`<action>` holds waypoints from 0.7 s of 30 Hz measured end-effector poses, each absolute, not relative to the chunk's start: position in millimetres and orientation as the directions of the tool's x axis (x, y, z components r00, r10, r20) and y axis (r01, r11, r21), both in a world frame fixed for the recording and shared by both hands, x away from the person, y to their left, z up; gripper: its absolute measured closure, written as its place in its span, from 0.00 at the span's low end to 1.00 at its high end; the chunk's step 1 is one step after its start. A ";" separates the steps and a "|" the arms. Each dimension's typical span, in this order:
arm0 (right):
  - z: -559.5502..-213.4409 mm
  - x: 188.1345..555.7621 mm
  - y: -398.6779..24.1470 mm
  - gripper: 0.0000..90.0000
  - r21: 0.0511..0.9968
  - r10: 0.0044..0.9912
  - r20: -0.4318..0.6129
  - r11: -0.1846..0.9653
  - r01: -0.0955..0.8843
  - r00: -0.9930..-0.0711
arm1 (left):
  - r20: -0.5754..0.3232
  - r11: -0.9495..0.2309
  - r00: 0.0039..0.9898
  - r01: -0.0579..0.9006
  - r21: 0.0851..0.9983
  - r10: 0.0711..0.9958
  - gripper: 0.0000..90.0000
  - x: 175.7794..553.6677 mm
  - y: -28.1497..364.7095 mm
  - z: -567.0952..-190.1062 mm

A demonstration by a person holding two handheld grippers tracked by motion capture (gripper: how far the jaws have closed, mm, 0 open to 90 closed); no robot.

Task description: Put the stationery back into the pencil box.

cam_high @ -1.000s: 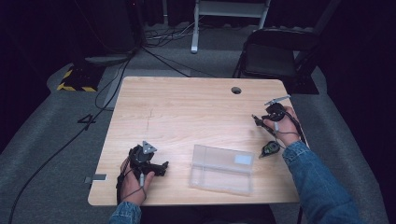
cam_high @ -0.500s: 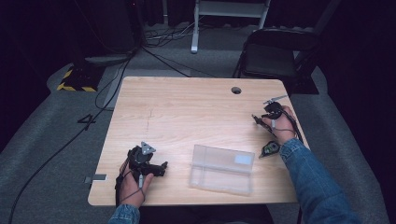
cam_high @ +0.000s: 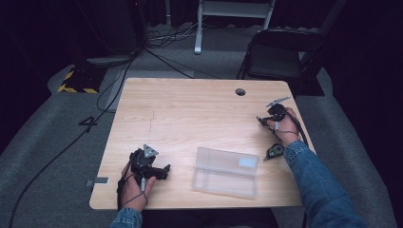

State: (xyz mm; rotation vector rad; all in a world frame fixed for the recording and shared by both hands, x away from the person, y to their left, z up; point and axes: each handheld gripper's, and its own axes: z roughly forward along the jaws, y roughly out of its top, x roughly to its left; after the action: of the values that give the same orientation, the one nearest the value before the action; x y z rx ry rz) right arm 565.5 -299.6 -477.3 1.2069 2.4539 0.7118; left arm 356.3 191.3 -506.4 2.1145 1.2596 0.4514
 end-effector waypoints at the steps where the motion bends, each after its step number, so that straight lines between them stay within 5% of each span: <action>1: -476.8 565.3 -298.9 0.90 0.553 0.796 -0.076 0.535 0.639 -0.600 | -0.026 -0.345 0.484 0.659 0.668 0.875 0.00 356.2 191.3 -506.4; 21: -438.7 547.8 -306.1 0.90 0.629 0.808 -0.104 0.505 0.591 -0.580 | -0.023 -0.345 0.480 0.664 0.663 0.877 0.00 357.6 191.2 -506.0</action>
State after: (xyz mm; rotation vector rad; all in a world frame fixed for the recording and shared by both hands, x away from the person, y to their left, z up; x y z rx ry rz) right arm 547.8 -306.1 -438.7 1.1587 2.3657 0.7731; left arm 357.6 191.2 -506.0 2.1175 1.2682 0.4528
